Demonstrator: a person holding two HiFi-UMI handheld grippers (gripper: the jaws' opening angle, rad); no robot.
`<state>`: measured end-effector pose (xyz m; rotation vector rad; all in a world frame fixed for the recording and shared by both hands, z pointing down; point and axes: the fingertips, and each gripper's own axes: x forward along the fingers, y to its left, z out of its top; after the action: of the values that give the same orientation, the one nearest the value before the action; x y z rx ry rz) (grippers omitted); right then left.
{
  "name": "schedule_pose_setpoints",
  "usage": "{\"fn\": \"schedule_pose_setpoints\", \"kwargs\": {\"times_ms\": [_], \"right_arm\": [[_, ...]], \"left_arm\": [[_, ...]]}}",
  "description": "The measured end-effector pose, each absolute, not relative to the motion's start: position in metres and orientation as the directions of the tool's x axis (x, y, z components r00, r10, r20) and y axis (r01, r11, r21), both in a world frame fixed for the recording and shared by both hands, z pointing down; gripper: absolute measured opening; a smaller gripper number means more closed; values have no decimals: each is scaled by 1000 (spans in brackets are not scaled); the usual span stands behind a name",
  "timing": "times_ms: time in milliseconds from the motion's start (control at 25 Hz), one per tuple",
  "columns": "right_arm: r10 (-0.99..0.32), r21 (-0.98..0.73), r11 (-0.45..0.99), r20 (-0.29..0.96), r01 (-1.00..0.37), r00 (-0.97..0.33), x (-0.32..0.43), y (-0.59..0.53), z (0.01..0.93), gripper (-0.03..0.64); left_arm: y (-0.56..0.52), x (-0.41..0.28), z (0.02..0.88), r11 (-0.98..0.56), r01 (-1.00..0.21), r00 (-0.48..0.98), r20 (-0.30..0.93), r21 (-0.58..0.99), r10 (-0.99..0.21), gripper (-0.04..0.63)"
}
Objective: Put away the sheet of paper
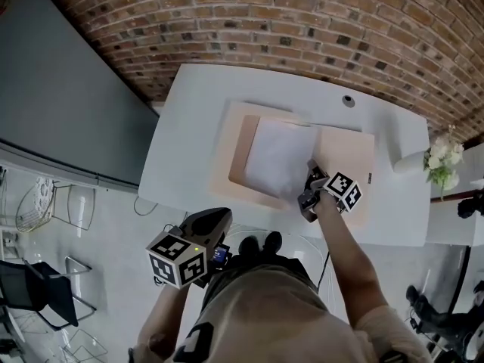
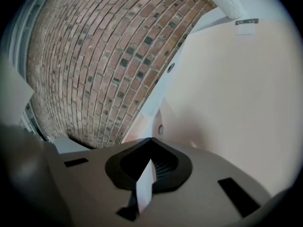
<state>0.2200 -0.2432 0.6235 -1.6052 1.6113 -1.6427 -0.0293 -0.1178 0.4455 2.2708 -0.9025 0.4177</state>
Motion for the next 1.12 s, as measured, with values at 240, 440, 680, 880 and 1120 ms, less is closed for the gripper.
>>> {"fn": "schedule_pose_setpoints", "kwargs": {"times_ms": [240,440,680,880,1120], "right_arm": [[-830,-861,-284,442,-423,-342,219,-249,628,23],[-828,-867,-281,436,-411,-352,216,-250,630,23],[-829,-861,-278,439,-425,-347,215,-253,630,23],[-824,-851,-300,459,-431,-333,211,-252,634,23],[-821,-827,-326,488,-457,-298,210,-253,635,23]], "left_arm": [[-117,-14,439,-528,-735,676,512,425,-530,14],[-117,-13,439,-519,-747,663,522,415,-537,14],[-128,-15,438,-539,-727,685,499,425,-531,14],[-139,-25,439,-571,-695,717,483,437,-502,14],[-156,-49,440,-583,-676,735,471,451,-488,14]]}}
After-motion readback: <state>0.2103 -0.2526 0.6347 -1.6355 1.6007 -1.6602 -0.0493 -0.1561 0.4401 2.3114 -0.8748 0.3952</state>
